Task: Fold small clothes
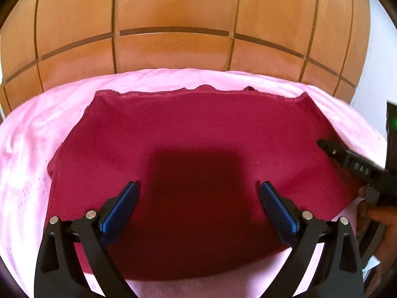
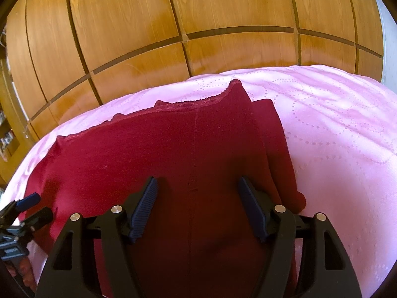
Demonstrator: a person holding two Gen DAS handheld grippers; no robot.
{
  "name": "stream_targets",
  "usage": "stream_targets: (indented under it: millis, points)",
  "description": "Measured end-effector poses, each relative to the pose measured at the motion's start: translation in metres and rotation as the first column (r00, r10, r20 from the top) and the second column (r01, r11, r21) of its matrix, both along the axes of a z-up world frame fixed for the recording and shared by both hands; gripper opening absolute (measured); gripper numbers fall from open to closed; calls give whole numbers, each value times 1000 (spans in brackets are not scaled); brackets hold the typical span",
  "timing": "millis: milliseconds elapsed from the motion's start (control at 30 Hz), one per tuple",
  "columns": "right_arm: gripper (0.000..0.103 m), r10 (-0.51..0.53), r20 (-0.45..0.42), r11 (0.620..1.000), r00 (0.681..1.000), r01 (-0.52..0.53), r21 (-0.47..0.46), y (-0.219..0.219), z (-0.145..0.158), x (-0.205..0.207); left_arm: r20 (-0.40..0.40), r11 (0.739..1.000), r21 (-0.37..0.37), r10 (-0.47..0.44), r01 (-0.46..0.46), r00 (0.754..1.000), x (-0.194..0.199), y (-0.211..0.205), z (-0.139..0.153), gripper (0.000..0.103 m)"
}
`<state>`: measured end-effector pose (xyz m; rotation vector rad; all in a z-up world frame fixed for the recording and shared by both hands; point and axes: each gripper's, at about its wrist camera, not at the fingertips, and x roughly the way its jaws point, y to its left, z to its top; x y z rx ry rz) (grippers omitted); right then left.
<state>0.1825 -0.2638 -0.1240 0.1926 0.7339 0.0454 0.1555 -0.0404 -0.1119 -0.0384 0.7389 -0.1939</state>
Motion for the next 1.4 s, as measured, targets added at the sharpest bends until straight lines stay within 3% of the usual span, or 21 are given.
stream_targets:
  millis: [167, 267, 400, 500, 833, 1000, 1167, 1400]
  points:
    - [70, -38, 0, 998, 999, 38, 53, -5, 14, -7, 2, 999, -39, 31, -31, 1000, -10, 12, 8, 97]
    - [70, -105, 45, 984, 993, 98, 148, -15, 32, -24, 18, 999, -36, 36, -36, 999, -17, 20, 13, 94]
    - [70, -184, 42, 963, 982, 171, 209, -32, 43, -48, 15, 998, -34, 49, -48, 999, -19, 26, 13, 82]
    - [70, -209, -11, 946, 978, 204, 253, -44, 39, -64, -3, 997, -59, 45, -46, 999, -20, 29, 11, 69]
    - [70, -180, -115, 868, 977, 213, 448, -51, 16, -103, -10, 994, -100, -51, 50, 999, -26, 16, 8, 46]
    - [70, -176, -159, 826, 971, 234, 512, -47, -1, -98, -11, 995, -60, -80, 79, 997, -22, 5, 1, 43]
    - [70, -162, -144, 825, 976, 214, 523, -45, -3, -81, -32, 996, -18, -91, 91, 995, -17, -3, -10, 43]
    - [70, -230, -131, 792, 964, 263, 551, -59, -7, -53, -41, 996, -36, -80, 78, 996, -17, -3, -12, 43]
